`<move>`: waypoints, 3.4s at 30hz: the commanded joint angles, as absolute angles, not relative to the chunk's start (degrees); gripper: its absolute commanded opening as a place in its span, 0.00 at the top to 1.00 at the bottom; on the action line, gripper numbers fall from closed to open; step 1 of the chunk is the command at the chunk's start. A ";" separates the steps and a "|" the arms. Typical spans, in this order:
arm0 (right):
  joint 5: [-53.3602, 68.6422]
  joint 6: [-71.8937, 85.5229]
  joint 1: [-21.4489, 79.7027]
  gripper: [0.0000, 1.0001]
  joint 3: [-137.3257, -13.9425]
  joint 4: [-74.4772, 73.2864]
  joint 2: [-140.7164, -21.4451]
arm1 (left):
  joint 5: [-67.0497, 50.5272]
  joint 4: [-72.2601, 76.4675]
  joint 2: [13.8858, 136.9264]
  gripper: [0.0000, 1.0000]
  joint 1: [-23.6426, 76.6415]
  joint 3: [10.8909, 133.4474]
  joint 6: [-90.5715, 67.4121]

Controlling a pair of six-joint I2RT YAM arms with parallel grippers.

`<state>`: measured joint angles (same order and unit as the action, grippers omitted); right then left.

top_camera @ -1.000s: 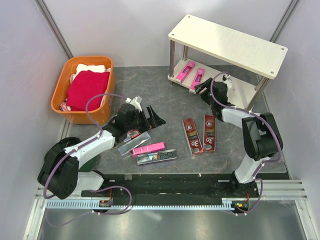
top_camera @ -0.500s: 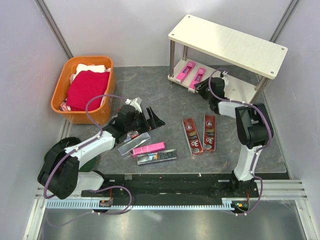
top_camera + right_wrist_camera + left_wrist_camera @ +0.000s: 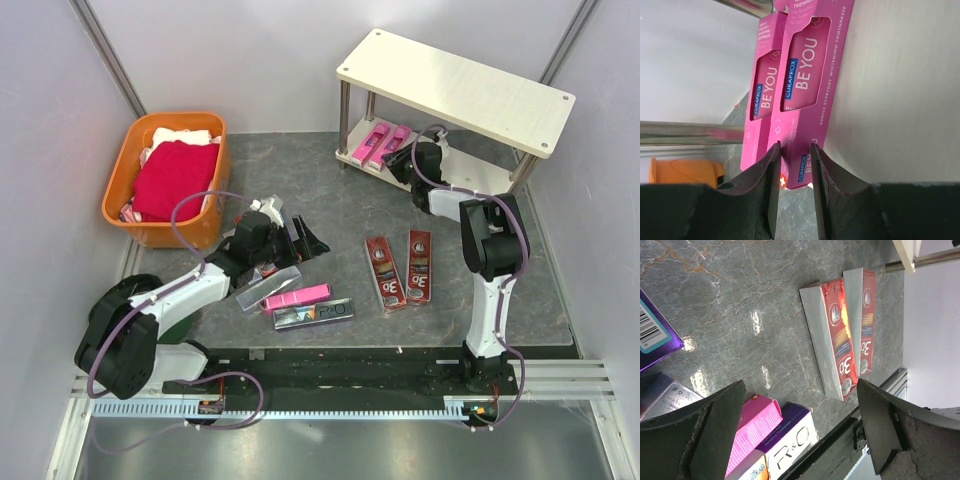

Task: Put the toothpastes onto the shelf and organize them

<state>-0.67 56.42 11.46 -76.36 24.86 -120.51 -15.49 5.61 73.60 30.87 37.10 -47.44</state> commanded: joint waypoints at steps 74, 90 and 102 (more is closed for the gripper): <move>1.58 43.51 29.00 0.02 -36.21 18.19 -73.48 | -11.69 -20.83 70.58 0.12 29.86 46.32 -23.81; 2.46 44.21 28.92 0.02 -35.07 17.05 -71.19 | -2.73 -14.24 77.77 0.11 42.63 38.23 -25.31; 1.76 43.95 28.92 0.02 -34.80 16.70 -70.75 | 2.28 -14.06 88.50 0.22 48.43 42.27 -26.63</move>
<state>2.13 44.31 28.77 -35.27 15.75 -71.99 -4.27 -11.77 83.79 47.16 42.04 -27.18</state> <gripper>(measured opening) 0.982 0.831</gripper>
